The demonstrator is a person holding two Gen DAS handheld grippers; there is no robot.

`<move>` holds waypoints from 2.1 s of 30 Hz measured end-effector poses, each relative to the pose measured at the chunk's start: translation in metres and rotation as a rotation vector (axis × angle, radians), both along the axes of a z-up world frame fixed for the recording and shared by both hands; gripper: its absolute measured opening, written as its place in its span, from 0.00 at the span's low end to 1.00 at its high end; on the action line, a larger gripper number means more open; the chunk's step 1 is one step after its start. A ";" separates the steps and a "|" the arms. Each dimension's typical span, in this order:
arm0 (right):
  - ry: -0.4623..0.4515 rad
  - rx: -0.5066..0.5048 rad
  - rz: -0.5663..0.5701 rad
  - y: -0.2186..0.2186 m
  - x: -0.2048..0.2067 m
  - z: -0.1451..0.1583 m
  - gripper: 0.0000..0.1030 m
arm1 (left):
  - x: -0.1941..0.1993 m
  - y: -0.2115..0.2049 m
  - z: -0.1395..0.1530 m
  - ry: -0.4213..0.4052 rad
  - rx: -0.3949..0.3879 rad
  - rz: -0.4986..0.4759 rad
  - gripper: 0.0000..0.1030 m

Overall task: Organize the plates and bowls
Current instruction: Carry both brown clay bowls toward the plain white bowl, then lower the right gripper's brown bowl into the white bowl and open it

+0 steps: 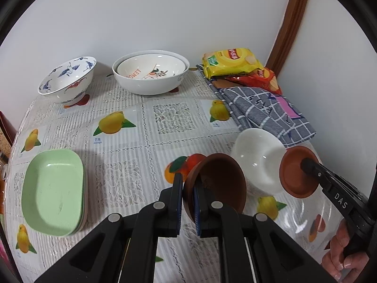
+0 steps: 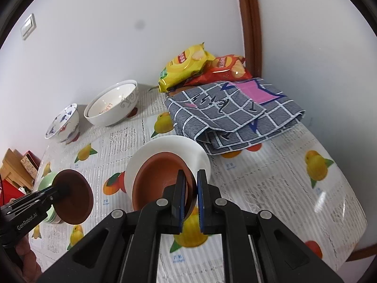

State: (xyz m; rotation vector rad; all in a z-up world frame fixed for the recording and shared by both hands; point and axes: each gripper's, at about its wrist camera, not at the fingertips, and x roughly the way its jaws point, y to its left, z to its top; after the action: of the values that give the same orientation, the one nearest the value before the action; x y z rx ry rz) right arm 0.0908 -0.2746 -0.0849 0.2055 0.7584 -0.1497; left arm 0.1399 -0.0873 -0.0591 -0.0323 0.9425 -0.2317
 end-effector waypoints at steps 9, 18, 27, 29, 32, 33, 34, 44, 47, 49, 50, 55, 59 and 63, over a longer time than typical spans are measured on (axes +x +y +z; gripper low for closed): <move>0.063 -0.047 0.038 0.012 0.042 -0.025 0.09 | 0.027 0.011 -0.022 0.034 -0.009 0.028 0.09; 0.113 -0.084 0.059 0.020 0.064 -0.043 0.09 | 0.040 0.015 -0.033 0.049 -0.018 0.030 0.09; 0.154 -0.126 0.044 0.020 0.072 -0.052 0.09 | 0.046 0.016 -0.039 0.055 -0.028 0.028 0.09; 0.160 -0.144 0.033 0.020 0.073 -0.052 0.09 | 0.046 0.016 -0.040 0.056 -0.027 0.027 0.09; 0.185 -0.175 0.027 0.021 0.077 -0.056 0.10 | 0.047 0.016 -0.040 0.057 -0.028 0.024 0.09; 0.198 -0.181 0.029 0.022 0.079 -0.058 0.10 | 0.047 0.016 -0.040 0.056 -0.027 0.023 0.09; 0.201 -0.180 0.032 0.022 0.080 -0.059 0.10 | 0.047 0.016 -0.040 0.057 -0.028 0.024 0.09; 0.218 -0.235 0.037 0.033 0.084 -0.067 0.17 | 0.045 0.019 -0.039 0.057 -0.023 0.021 0.09; 0.198 -0.202 0.041 0.031 0.080 -0.061 0.28 | 0.043 0.019 -0.038 0.050 -0.025 0.019 0.09; 0.169 -0.189 0.040 0.030 0.075 -0.054 0.38 | 0.041 0.018 -0.034 0.046 -0.030 0.013 0.09; 0.158 -0.185 0.041 0.029 0.073 -0.051 0.38 | 0.040 0.017 -0.032 0.044 -0.033 0.011 0.09; 0.096 -0.170 0.046 0.025 0.054 -0.026 0.38 | 0.035 0.009 -0.015 0.009 -0.051 0.000 0.09; 0.063 -0.182 0.022 0.015 0.035 -0.007 0.38 | 0.031 -0.003 -0.002 -0.014 -0.065 -0.019 0.09; 0.037 -0.182 -0.017 0.000 0.014 0.008 0.38 | 0.027 -0.023 0.008 -0.018 -0.078 -0.052 0.09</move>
State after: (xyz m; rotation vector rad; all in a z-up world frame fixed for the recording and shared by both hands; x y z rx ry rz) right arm 0.1050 -0.2747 -0.0771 0.0364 0.7756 -0.2384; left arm 0.1670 -0.1101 -0.0511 -0.0775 0.9172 -0.3163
